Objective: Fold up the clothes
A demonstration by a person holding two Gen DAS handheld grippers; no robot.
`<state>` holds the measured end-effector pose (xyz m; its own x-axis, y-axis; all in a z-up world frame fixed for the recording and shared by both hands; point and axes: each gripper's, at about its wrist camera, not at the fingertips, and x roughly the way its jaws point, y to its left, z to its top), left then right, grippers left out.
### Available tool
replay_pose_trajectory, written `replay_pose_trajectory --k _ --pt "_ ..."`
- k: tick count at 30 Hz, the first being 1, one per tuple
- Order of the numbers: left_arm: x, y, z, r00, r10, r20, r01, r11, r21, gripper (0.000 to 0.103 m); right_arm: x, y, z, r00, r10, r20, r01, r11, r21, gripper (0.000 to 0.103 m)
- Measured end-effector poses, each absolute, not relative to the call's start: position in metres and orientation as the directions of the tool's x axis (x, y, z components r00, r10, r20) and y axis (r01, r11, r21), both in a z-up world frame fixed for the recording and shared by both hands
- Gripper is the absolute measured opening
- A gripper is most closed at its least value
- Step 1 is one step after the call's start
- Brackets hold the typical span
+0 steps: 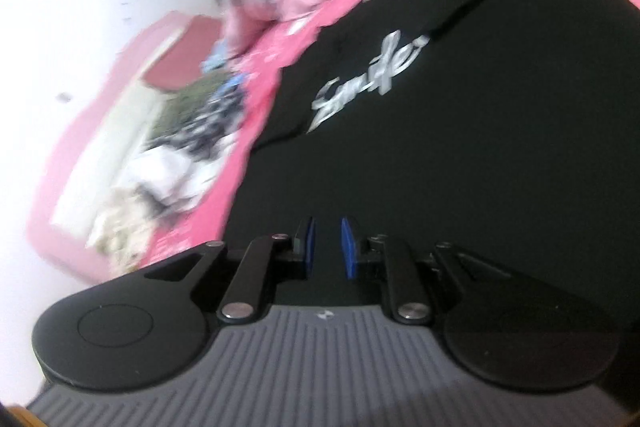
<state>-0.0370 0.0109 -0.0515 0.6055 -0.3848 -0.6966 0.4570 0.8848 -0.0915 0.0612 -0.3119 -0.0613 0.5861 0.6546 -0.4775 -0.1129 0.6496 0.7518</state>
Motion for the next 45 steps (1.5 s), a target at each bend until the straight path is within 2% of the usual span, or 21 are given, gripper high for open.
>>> replay_pose_trajectory --k 3,7,12,14,16,18,21,25,27,29,32,35,37,39,42,45 --pt "-0.038 0.013 -0.050 0.608 -0.380 -0.697 0.451 0.888 -0.091 0.082 0.071 -0.304 -0.079 0.563 0.644 -0.517 -0.086 0.668 0.739 0.013" --pt "-0.037 0.021 -0.052 0.599 -0.377 -0.706 0.449 0.889 -0.094 0.082 0.026 -0.295 -0.073 0.503 0.701 -0.506 -0.171 0.654 0.737 0.013" --pt "-0.042 0.030 -0.045 0.603 -0.377 -0.703 0.464 0.883 -0.076 0.082 -0.039 -0.274 -0.073 0.366 0.746 -0.556 -0.235 0.652 0.720 0.015" --pt "-0.044 0.033 -0.039 0.619 -0.384 -0.685 0.467 0.881 -0.072 0.082 -0.051 -0.275 -0.067 0.348 0.747 -0.567 -0.259 0.658 0.707 0.015" --pt "-0.044 0.031 -0.030 0.629 -0.420 -0.654 0.488 0.868 -0.088 0.081 -0.054 -0.284 -0.053 0.406 0.743 -0.532 -0.287 0.657 0.698 0.015" --pt "-0.038 0.021 -0.024 0.629 -0.466 -0.622 0.518 0.848 -0.111 0.078 -0.040 -0.293 -0.042 0.502 0.716 -0.485 -0.281 0.666 0.691 0.015" --pt "-0.027 -0.005 -0.027 0.610 -0.532 -0.588 0.568 0.810 -0.143 0.065 -0.018 -0.301 -0.036 0.623 0.649 -0.437 -0.261 0.699 0.666 0.015" --pt "-0.015 -0.022 -0.054 0.562 -0.521 -0.643 0.544 0.818 -0.188 0.039 -0.019 -0.311 -0.055 0.673 0.577 -0.461 -0.192 0.740 0.645 0.015" --pt "-0.020 -0.008 -0.061 0.582 -0.515 -0.629 0.518 0.831 -0.202 0.029 -0.039 -0.337 -0.064 0.717 0.495 -0.491 -0.120 0.781 0.612 0.014" --pt "-0.022 0.004 -0.059 0.587 -0.509 -0.629 0.496 0.841 -0.217 0.025 -0.063 -0.372 -0.071 0.781 0.376 -0.499 -0.001 0.800 0.600 0.008" --pt "-0.023 0.012 -0.056 0.597 -0.493 -0.633 0.475 0.853 -0.217 0.021 -0.107 -0.422 -0.075 0.841 0.194 -0.505 0.185 0.775 0.605 0.008" --pt "-0.024 0.019 -0.053 0.606 -0.477 -0.637 0.453 0.865 -0.216 0.023 -0.126 -0.432 -0.071 0.858 0.091 -0.505 0.251 0.783 0.569 0.013" --pt "-0.025 0.024 -0.052 0.612 -0.466 -0.639 0.439 0.872 -0.216 0.024 -0.121 -0.408 -0.063 0.874 0.138 -0.466 0.163 0.820 0.548 0.013" --pt "-0.025 0.029 -0.050 0.618 -0.455 -0.641 0.424 0.880 -0.216 0.025 -0.111 -0.372 -0.057 0.867 0.258 -0.427 -0.001 0.857 0.515 0.013" --pt "-0.027 0.037 -0.047 0.626 -0.438 -0.645 0.402 0.890 -0.215 0.026 -0.091 -0.314 -0.059 0.789 0.435 -0.434 -0.238 0.867 0.437 0.012" --pt "-0.027 0.041 -0.047 0.628 -0.434 -0.646 0.395 0.893 -0.215 0.031 -0.081 -0.297 -0.069 0.734 0.493 -0.467 -0.308 0.854 0.419 0.012"
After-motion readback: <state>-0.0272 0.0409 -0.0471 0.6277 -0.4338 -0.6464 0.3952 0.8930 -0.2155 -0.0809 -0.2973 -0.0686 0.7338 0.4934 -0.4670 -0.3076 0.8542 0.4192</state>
